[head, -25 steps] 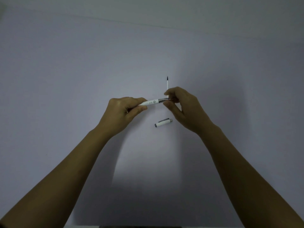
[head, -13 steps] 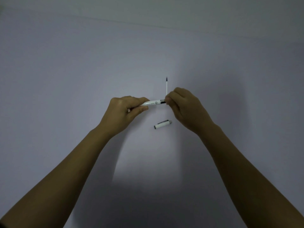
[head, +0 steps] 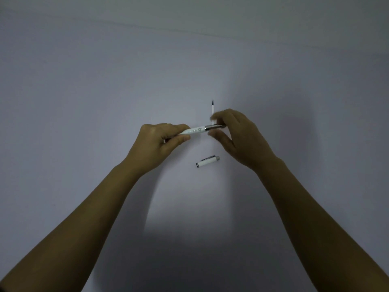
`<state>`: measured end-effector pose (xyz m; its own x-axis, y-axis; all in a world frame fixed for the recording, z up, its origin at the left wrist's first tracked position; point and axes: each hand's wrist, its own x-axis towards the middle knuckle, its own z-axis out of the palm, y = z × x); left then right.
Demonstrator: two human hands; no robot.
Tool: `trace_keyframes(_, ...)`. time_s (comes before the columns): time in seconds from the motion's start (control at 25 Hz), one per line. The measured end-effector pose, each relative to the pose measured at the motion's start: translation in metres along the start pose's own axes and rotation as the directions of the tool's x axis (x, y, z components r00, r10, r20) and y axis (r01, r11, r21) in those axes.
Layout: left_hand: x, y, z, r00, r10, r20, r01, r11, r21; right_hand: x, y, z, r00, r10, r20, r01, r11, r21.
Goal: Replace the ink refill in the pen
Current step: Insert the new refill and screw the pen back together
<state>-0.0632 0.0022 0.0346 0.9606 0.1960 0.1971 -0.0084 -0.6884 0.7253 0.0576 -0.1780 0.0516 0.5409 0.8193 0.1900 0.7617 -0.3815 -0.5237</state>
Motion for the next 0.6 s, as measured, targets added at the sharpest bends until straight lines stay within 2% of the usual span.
trace_keyframes(0.2,0.0024,-0.0012,-0.0033,1.0,-0.004,0.006,0.004,1.0,-0.003,0.0012,0.0002,0.0029,0.998,-0.066,0.015,0.067,0.992,-0.107)
trace_keyframes(0.44,0.0016,-0.0006,-0.0043,1.0,0.009,0.022,-0.009,1.0,-0.008,0.0007,-0.0021,0.0018,0.998,-0.058,0.009,0.058,0.997,-0.043)
trace_keyframes(0.6,-0.0001,0.0005,-0.0033,1.0,0.006,0.002,-0.006,1.0,0.009,0.0047,-0.0043,0.0024,0.995,-0.098,-0.022,0.095,0.991,-0.097)
